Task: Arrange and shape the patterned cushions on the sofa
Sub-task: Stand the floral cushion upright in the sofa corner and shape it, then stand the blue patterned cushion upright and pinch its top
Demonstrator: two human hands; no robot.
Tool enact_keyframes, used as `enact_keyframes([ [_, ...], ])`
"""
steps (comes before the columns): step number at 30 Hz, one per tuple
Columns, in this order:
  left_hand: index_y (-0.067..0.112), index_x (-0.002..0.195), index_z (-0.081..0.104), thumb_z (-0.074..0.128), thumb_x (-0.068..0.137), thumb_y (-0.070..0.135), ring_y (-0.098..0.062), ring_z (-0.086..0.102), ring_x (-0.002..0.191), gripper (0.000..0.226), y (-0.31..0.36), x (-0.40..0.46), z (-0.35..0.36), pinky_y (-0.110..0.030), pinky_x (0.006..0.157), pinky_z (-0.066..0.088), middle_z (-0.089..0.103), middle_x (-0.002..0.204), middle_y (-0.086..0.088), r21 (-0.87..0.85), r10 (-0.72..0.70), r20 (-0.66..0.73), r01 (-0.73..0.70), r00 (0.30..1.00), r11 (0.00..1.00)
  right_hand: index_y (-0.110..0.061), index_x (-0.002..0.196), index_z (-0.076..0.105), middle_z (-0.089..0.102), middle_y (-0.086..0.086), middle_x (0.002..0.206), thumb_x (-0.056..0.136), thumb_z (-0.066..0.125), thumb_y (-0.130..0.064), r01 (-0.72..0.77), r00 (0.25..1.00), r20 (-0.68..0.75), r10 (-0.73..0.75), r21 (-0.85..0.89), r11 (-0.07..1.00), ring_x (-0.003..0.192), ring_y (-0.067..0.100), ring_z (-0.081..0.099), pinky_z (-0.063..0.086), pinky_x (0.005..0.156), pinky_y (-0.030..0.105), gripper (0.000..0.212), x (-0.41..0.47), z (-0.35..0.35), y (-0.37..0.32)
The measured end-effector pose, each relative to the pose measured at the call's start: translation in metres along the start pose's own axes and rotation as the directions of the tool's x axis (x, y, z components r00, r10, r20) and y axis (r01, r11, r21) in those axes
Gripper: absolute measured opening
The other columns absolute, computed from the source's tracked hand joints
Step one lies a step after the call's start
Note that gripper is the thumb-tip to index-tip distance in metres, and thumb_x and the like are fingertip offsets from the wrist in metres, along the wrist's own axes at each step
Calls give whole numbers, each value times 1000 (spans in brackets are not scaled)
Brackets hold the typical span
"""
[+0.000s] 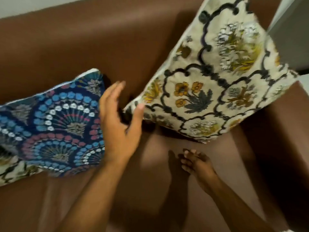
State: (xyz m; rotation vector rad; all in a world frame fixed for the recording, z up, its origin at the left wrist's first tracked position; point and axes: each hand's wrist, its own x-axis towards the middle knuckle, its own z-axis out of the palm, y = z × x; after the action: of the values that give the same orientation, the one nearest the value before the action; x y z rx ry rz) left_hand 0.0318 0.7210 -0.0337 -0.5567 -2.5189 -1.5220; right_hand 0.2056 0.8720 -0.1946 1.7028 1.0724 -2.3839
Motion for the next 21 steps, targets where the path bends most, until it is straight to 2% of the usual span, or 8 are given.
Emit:
enact_keyframes([
  [3,10,157,20,78,92,32,-14,46,142,91,-57,-34,-84,-29,114,45,35,157,-11,-123,-374,-213,356,902,927,-11,121,56,65,10,119,80,78,-1,93,991,122,-56,-318,944,100,22,65,56,74,35,48,-12,53,24],
  [6,11,156,15,86,74,52,-12,40,147,116,-116,-35,-168,-31,121,41,28,162,-7,40,-451,-251,474,857,879,-2,136,48,57,10,123,68,85,6,297,946,267,-182,-492,819,116,28,56,54,89,37,78,-7,116,39],
  [9,12,154,32,94,55,65,-18,53,139,128,-173,7,-229,-45,118,44,47,157,-3,1,-539,-130,543,832,840,-12,138,50,58,6,135,63,87,8,405,890,390,-234,-446,798,128,27,56,46,108,42,86,-1,167,45],
  [11,9,152,37,102,55,35,-26,60,134,120,-194,37,-244,-52,116,46,57,150,-8,-90,-558,36,559,829,824,-19,137,51,60,5,138,63,86,10,420,867,446,-222,-415,807,126,22,59,51,103,35,87,1,188,48],
  [13,6,148,39,101,54,26,-28,63,130,115,-202,57,-252,-55,114,48,61,145,-9,-72,-499,86,505,862,860,-10,138,51,62,7,137,62,85,14,412,871,438,-224,-402,818,113,20,67,58,86,23,86,-2,210,58],
  [15,14,142,39,101,46,48,-18,65,123,120,-190,72,-260,-52,110,51,63,138,1,1,-385,36,386,922,923,-7,135,50,60,11,134,65,80,20,344,906,376,-195,-381,858,103,19,67,60,76,23,81,-13,231,75],
  [19,50,123,31,89,41,81,22,57,113,105,-132,116,-283,-7,89,51,53,120,47,94,10,84,-18,996,995,6,149,35,41,24,154,89,57,17,221,945,311,-106,-364,905,140,40,43,39,113,51,65,-34,286,122],
  [21,40,126,30,92,48,72,19,57,115,105,-115,139,-273,-3,92,47,54,120,42,82,112,207,-131,972,988,6,150,32,37,26,156,92,51,18,133,962,265,-65,-248,960,140,45,39,42,110,52,62,-36,308,135],
])
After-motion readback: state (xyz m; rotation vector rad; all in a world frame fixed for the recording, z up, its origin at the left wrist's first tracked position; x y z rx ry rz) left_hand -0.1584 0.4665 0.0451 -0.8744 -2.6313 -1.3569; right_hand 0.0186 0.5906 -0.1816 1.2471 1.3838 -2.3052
